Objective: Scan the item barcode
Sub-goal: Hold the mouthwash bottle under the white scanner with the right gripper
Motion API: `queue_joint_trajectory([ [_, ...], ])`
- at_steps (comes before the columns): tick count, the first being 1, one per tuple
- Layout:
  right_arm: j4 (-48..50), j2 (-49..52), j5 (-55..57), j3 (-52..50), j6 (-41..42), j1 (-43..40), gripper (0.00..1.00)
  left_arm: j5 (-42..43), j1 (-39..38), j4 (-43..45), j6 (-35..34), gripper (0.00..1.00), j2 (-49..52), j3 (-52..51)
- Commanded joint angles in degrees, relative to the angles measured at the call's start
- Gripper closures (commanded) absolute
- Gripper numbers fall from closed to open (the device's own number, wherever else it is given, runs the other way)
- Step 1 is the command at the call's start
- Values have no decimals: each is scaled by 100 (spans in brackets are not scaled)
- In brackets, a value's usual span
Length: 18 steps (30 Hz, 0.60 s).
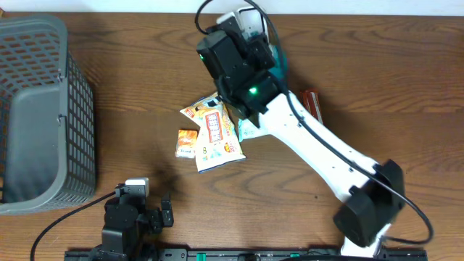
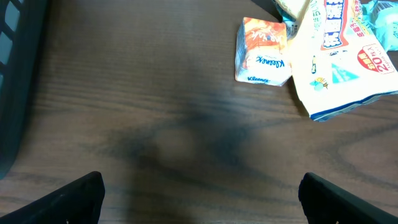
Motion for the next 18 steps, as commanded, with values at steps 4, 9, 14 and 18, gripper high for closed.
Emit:
queue_joint_trajectory([
  [4,2258,868,1556,52,-2352,-127,99,-48,-22,-39,-7,0,-7,7],
  [9,5431,1674,1733,63,-5110,-304,99,-48,-22,-39,-9,0,-4,7],
  [14,6861,2428,1456,393,-6360,-479,99,-48,-22,-39,-7,0,-4,7],
  [18,6629,3080,1316,1178,-6352,-581,99,-48,-22,-39,-7,0,-4,7],
])
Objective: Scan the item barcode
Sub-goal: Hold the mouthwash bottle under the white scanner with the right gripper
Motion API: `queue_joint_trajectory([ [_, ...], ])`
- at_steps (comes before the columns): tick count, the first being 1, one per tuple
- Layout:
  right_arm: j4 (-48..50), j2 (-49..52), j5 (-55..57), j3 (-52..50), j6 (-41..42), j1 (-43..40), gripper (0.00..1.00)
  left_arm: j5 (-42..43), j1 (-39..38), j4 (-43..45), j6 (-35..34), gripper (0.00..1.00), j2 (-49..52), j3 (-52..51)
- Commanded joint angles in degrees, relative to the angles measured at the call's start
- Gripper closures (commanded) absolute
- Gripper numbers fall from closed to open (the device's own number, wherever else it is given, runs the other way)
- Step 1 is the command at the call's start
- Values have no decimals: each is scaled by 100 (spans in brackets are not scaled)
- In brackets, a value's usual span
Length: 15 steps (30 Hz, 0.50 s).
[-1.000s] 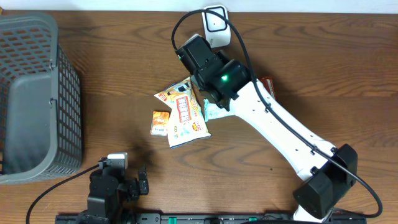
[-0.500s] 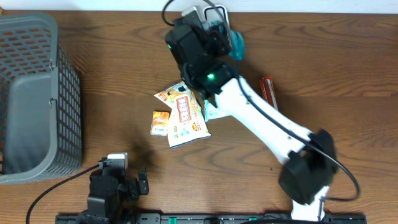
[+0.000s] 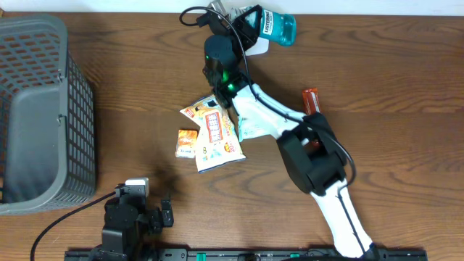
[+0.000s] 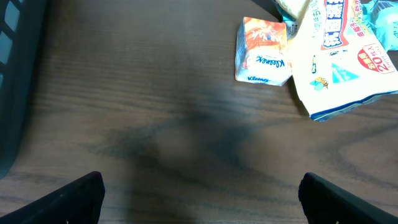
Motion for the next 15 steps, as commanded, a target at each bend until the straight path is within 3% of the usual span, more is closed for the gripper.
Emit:
queue_joint_trajectory([
  [1,-85,404,-133,852,-645,-79,99,-48,-22,-35,-7,0,-4,7],
  [7,-732,1145,-511,2081,-363,-136,99,-48,-22,-35,-9,0,-4,7],
  [15,-894,1322,-1648,2203,-149,-264,99,-48,-22,-35,-7,0,-4,7],
])
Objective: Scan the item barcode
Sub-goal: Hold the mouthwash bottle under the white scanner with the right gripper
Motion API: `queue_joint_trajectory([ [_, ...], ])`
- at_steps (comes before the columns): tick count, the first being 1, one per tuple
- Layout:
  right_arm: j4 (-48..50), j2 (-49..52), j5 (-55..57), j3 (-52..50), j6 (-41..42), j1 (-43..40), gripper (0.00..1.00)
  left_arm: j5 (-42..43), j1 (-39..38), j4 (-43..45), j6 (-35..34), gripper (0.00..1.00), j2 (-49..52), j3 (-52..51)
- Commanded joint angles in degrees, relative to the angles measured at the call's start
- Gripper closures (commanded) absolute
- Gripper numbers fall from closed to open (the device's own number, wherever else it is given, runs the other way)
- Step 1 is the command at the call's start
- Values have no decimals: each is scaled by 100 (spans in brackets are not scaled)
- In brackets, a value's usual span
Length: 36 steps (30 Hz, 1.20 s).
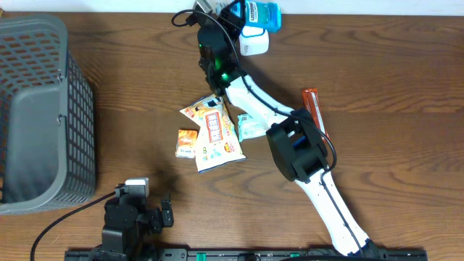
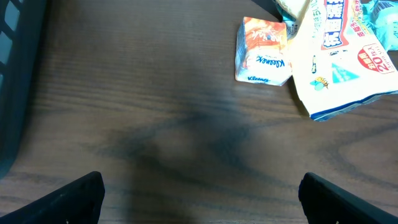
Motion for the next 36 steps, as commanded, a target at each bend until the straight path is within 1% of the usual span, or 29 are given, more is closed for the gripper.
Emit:
queue_joint_trajectory([
  [1,68,11,-621,260,144,-109,99,-48,-22,-33,-7,0,-7,7],
  [3,70,20,-706,260,146,-144,99,-48,-22,-33,-7,0,-7,7],
  [11,68,26,-1025,262,710,-332,99,-48,-22,-33,-7,0,-4,7],
  [14,55,92,-1178,267,761,-367,99,-48,-22,-33,-7,0,-4,7],
  [19,96,573,-1259,540,420,-376,99,-48,-22,-33,-9,0,-4,7],
  [24,116,1460,-1097,1530,-190,-350,99,-48,-22,-33,-7,0,-4,7],
  [26,111,1729,-1047,1902,-280,-348,99,-48,-22,-33,-7,0,-4,7],
  [28,103,1832,-1016,2061,-227,-350,99,-48,-22,-33,-7,0,-4,7],
  [32,105,1832,-999,2061,-503,-365,99,-48,-17,-57,-7,0,-4,7],
  [36,94,1832,-933,2061,-498,-365,99,-48,-17,-55,-7,0,-4,7],
])
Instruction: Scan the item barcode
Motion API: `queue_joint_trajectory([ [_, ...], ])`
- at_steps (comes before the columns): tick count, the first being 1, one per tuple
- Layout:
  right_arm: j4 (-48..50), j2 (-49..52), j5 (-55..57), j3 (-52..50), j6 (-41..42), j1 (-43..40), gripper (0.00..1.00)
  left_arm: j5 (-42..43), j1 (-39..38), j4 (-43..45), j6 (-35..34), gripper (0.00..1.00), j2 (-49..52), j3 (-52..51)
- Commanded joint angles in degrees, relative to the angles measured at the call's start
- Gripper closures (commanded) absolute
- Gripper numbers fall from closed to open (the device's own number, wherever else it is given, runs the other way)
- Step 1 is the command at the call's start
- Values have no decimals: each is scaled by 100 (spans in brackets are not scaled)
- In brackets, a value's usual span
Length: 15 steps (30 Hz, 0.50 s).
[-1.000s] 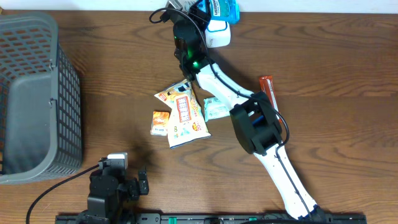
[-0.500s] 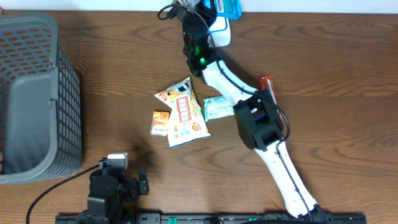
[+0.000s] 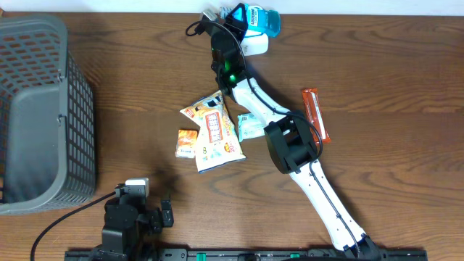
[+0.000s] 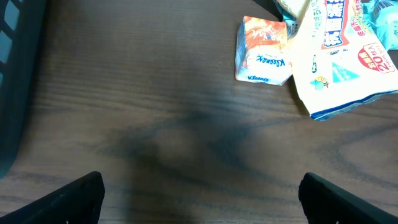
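Observation:
A blue mouthwash bottle (image 3: 258, 17) with a white label lies on its side at the table's far edge, held up by my right gripper (image 3: 233, 16), which looks shut on its cap end; the fingers are mostly hidden by the wrist. Just below the bottle sits a white boxy device (image 3: 256, 45). My left gripper (image 4: 199, 202) rests low at the near edge, open, its dark fingertips (image 4: 78, 198) wide apart over bare wood. In the overhead view the left gripper (image 3: 141, 212) is far from the bottle.
Snack packets (image 3: 214, 134) and a small teal packet (image 3: 250, 127) lie mid-table, with an orange Kleenex pack (image 4: 263, 51) beside them. A red bar (image 3: 315, 114) lies to the right. A grey basket (image 3: 40, 116) fills the left side. The right arm's white links cross the table's middle.
The bottle has shifted slightly at the far edge and the right arm's wrist and elbow have moved a little. The left gripper and the packets are unchanged.
The right arm first hung over the packets with a teal object under its wrist. Then it held the blue bottle up near the far edge, right of the white device. Later the bottle sat right above that device, where it still is. The left arm never moved.

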Motion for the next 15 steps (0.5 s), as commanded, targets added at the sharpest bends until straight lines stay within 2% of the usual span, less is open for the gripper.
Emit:
queue_joint_trajectory([
  [1,59,-11,-17,238,-146,24,99,-48,-17,-46,-7,0,-4,7],
  [10,-118,-570,120,238,-61,103,99,-48,-17,-44,-7,0,-4,7],
  [15,-1480,-1639,468,225,741,39,99,-48,-17,-44,-9,0,-4,7],
])
